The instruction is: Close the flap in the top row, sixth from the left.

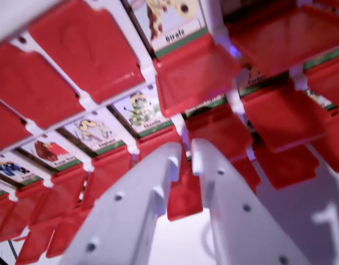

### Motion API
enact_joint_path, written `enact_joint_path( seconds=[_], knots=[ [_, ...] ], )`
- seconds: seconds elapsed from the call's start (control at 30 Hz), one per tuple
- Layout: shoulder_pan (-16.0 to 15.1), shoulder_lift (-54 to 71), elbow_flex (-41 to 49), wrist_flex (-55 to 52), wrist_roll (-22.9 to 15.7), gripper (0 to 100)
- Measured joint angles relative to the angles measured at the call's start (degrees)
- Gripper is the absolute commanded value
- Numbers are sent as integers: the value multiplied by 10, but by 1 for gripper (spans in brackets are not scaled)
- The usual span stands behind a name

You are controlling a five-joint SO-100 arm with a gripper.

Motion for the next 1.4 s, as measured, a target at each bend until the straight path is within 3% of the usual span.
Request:
enact_joint_path(
  seconds=[0.63,1.4],
  knots=[
    [13,-45,0,-62,16,2],
    [14,-66,-20,-147,75,2]
  ],
)
